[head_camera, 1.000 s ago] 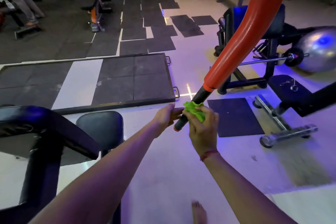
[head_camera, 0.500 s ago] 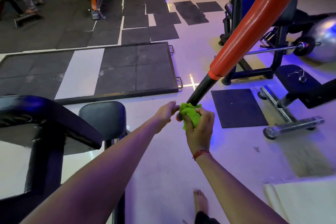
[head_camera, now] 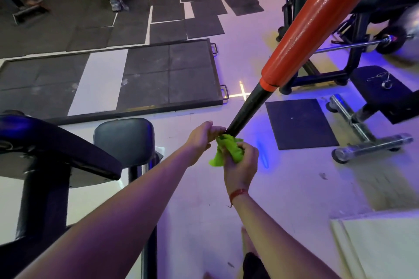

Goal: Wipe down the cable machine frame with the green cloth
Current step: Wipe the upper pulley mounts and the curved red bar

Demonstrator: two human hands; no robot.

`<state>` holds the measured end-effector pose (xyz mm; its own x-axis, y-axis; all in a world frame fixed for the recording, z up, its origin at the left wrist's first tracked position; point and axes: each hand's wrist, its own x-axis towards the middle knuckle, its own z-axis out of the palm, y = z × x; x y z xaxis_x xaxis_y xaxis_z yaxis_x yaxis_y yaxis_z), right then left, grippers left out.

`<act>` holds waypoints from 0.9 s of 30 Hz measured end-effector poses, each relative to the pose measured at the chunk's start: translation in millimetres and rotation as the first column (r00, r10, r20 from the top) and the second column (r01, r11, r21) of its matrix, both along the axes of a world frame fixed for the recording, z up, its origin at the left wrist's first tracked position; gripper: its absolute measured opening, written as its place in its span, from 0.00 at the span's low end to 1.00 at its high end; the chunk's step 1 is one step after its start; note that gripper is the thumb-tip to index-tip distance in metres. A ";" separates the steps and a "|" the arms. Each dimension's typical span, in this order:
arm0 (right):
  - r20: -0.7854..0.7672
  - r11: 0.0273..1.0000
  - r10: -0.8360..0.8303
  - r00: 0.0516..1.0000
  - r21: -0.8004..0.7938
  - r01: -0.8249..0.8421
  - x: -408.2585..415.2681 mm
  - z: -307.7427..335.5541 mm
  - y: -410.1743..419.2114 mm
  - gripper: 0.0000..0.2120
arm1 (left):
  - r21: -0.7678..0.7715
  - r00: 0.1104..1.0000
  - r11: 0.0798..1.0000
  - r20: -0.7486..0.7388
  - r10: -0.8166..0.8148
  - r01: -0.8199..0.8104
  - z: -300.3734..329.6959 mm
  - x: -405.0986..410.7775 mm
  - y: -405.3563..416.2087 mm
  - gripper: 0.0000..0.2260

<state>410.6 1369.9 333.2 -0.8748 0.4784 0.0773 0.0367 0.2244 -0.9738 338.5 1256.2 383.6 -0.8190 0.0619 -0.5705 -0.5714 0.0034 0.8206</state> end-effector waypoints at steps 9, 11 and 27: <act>0.588 0.975 0.221 0.778 -0.158 -0.158 -16.9 -20.8 24.5 0.12 | -0.072 1.000 0.997 0.002 -0.023 0.023 5.1 14.0 20.4 0.21; 0.561 0.892 0.333 0.757 -0.448 -0.061 -7.8 -25.1 37.8 0.18 | -0.127 0.999 0.992 -0.020 -0.029 0.026 8.6 22.8 22.1 0.15; 0.308 0.561 0.775 0.552 -0.737 -0.377 26.9 62.7 41.5 0.25 | -0.369 0.961 0.888 -0.061 0.271 -0.274 8.7 118.3 -3.0 0.13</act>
